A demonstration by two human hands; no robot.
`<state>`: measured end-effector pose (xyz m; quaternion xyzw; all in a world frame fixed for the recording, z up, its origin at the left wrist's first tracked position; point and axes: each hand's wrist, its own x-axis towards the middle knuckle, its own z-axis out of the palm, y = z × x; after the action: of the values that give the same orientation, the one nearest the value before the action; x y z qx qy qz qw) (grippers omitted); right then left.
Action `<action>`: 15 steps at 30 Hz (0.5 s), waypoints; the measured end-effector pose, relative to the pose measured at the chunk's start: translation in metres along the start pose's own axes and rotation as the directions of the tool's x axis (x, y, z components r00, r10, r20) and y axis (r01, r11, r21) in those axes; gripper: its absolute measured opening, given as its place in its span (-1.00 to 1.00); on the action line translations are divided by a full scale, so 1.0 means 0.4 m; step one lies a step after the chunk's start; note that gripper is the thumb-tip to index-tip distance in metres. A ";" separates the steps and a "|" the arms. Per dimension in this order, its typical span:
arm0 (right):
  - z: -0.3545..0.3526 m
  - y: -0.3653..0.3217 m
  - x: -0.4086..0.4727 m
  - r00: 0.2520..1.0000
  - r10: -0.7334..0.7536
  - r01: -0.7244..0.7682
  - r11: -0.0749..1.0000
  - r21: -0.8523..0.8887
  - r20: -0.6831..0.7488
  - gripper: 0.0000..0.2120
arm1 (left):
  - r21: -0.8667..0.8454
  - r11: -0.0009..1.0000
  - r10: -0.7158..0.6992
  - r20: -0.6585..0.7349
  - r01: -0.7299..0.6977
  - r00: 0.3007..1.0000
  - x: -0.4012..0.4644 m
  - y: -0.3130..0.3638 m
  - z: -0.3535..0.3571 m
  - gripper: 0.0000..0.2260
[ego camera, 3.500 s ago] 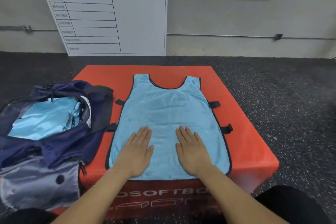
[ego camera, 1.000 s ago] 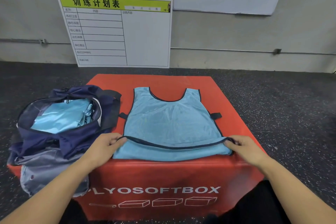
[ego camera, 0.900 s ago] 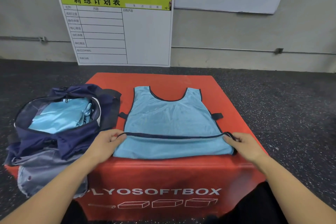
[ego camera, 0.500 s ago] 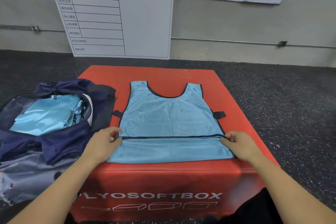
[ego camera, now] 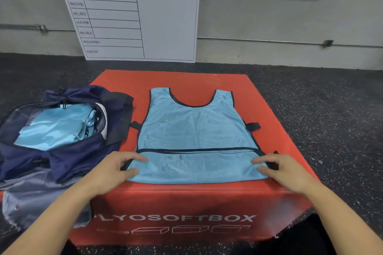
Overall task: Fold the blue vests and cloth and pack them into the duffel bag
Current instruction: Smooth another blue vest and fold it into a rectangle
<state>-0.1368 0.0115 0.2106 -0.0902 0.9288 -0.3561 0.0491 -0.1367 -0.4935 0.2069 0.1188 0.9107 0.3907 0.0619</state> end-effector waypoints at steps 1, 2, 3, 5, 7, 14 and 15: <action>0.001 -0.001 0.008 0.998 -0.024 0.024 1.000 0.009 -0.055 -0.77 | -0.033 0.999 0.010 -0.042 -0.011 0.999 0.004 0.005 0.003 -0.65; 0.003 -0.005 0.018 0.993 -0.036 0.043 0.997 0.059 -0.112 -0.75 | -0.095 0.995 0.011 -0.091 -0.019 0.996 0.009 0.018 0.007 -0.65; 0.005 -0.011 0.028 0.986 -0.034 0.055 0.990 0.130 -0.165 -0.72 | -0.175 0.984 0.011 -0.129 -0.034 0.992 0.014 0.031 0.011 -0.65; 0.009 -0.034 0.048 0.978 0.013 0.052 0.952 0.302 -0.209 -0.65 | -0.294 0.954 0.002 -0.172 -0.053 0.985 0.027 0.054 0.017 -0.65; 0.013 -0.051 0.060 0.985 0.082 -0.014 0.915 0.404 -0.152 -0.63 | -0.299 0.953 -0.018 -0.179 -0.037 0.984 0.039 0.058 0.020 -0.67; 0.016 -0.028 0.064 0.983 0.182 -0.177 0.915 0.363 0.022 -0.68 | -0.124 0.991 -0.050 0.001 0.049 0.999 0.038 -0.005 0.016 -0.70; 0.013 -0.024 0.060 0.982 0.186 -0.181 0.914 0.362 0.023 -0.66 | -0.135 0.989 -0.057 -0.014 0.055 0.998 0.037 -0.009 0.016 -0.68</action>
<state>-0.1584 -0.0037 0.2124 0.0100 0.8518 -0.5156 0.0924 -0.1503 -0.4874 0.1997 0.0854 0.8858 0.4504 0.0728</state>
